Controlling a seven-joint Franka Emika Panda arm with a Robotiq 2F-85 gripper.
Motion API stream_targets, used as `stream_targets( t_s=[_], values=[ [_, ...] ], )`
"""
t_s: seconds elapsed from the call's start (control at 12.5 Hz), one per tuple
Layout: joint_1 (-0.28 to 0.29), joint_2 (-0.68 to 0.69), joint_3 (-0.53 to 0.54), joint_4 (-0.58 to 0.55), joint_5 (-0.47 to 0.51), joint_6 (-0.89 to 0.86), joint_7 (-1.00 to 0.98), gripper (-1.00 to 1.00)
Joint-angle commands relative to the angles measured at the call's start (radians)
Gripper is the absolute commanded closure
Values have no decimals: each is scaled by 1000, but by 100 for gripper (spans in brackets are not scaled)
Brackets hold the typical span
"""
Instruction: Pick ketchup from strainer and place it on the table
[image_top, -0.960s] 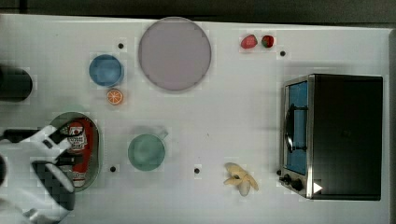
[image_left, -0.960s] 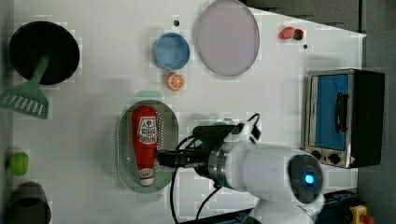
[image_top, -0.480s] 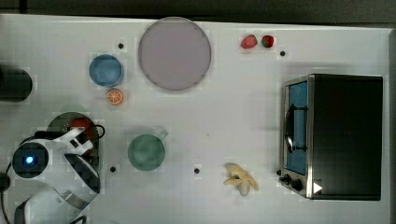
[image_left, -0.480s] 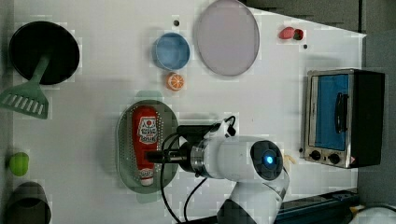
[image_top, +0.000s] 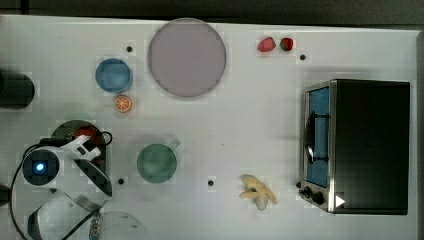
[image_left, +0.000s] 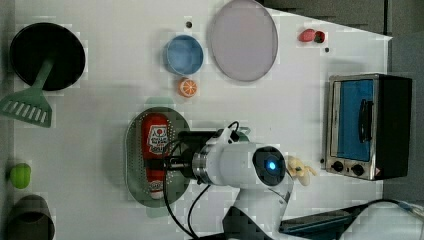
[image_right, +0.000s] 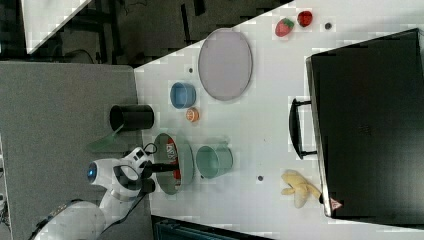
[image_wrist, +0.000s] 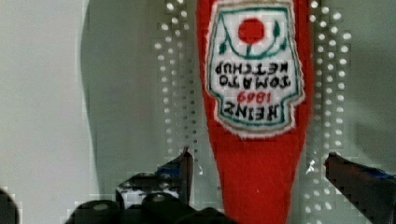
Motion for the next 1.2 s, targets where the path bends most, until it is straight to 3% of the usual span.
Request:
stream_targets(
  t_s=[0.08,0.24,0.32,0.8,1.2],
  values=[
    [39,26,-58,49,-38,5,52,-67],
    [69,69,-81,83,-41,23,53,-18],
    [76,75,-84,94,-41,26,53,-13],
    [57,-82,-35,94,-16,-136,53,-13],
    [2,-336,-6,119,174,-270,26,-13]
  ],
)
